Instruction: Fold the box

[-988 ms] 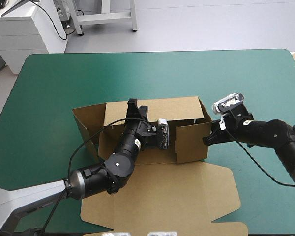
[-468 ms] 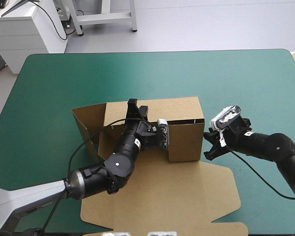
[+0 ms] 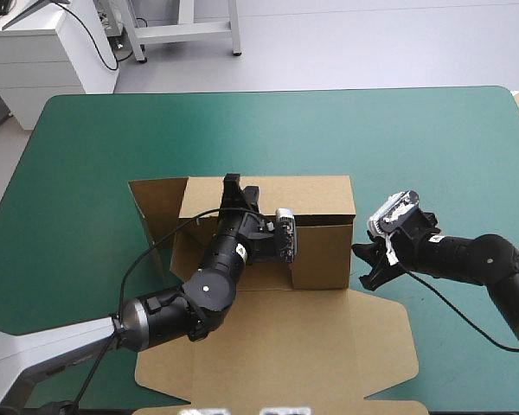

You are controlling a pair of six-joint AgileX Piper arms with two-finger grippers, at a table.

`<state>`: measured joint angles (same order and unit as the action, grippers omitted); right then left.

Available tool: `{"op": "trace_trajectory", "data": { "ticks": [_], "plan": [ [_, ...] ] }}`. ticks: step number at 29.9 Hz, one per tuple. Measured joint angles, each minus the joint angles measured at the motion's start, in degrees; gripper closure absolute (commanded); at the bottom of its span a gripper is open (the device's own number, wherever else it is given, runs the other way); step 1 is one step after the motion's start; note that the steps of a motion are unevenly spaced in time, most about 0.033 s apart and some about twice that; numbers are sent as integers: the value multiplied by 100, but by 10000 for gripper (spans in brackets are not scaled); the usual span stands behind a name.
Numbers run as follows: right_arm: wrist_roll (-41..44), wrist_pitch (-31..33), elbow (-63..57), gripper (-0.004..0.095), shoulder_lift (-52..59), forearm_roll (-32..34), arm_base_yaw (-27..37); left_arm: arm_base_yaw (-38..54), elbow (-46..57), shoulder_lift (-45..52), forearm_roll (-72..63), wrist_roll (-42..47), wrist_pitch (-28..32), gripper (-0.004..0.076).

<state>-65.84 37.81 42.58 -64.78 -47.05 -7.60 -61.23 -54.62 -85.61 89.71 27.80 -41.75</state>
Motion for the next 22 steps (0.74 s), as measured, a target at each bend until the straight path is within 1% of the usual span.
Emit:
{"op": "trace_trajectory", "data": {
  "ticks": [7,11,12,14,17,19,22],
  "plan": [
    [14,499,0,488,259,155,0,0,8,1,0,-5,0,731],
    [81,599,0,472,504,251,0,0,8,1,5,-5,0,731],
    [86,616,0,453,526,251,0,0,8,1,5,-5,0,731],
    [92,634,0,370,535,253,0,0,8,1,5,-5,0,731],
    [103,645,0,271,456,200,0,0,8,1,15,-5,0,731],
    [84,645,0,245,352,110,0,0,8,1,15,-5,0,731],
    [5,640,0,245,161,-9,0,0,8,1,15,-5,0,731]
  ]
}}
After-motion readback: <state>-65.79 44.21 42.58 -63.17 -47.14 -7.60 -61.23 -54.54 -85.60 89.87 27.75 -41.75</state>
